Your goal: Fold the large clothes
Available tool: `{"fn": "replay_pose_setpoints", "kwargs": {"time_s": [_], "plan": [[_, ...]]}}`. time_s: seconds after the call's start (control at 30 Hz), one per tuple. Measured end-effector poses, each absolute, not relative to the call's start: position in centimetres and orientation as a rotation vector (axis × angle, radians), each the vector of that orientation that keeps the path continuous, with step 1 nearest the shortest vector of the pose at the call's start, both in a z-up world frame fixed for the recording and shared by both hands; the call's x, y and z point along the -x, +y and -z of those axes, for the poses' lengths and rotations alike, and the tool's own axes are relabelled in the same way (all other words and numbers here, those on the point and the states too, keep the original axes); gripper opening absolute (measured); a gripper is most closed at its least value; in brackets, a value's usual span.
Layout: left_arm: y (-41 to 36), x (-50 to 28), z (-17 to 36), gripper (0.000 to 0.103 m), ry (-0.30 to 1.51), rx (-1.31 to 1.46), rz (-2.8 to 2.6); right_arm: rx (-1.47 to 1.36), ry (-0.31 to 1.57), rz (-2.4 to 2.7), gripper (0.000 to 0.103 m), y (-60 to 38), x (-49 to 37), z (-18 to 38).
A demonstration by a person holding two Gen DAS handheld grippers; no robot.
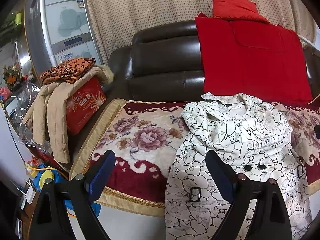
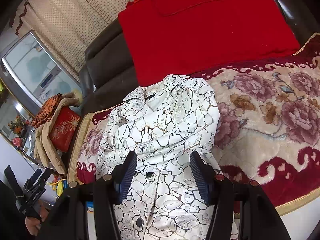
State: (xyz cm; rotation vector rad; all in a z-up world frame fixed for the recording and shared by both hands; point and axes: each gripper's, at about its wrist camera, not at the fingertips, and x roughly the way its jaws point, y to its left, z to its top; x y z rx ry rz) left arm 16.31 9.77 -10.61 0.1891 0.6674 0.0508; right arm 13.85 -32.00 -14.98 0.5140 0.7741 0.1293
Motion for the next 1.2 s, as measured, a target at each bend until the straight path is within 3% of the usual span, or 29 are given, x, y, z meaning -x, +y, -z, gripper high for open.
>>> {"fn": "replay_pose_setpoints", "kwargs": {"time_s": [0.17,0.43,0.5,0.73,0.97,1.2], "plan": [[11.4,-16.4,13.7,0.093,0.774,-0.170,0.013,-0.480,0.808,-0.123,0.059,-32.4,-12.4,15.5],[21.5,-15.8,26.2,0.093,1.104,-0.008,0.064,-0.518,0.944,-0.131,0.064,-35.8,-7.5,19.8],[23.8,-15.2,29.8,0.093,1.169,0.082,0.089,-0.537,0.985,-0.120,0.069,-36.6,-6.4,21.3],[27.0,-14.3,39.0,0.093,1.248,0.482,0.255,-0.615,1.119,-0.150,0.071,-38.1,-3.9,26.5],[23.5,-14.4,42.5,0.093,1.300,0.582,0.544,-0.778,1.136,-0.206,0.072,-39.7,-1.7,29.6],[19.9,-12.5,43.2,0.092,1.290,0.627,0.759,-0.986,1.106,-0.235,0.078,-41.9,0.6,32.6]]}}
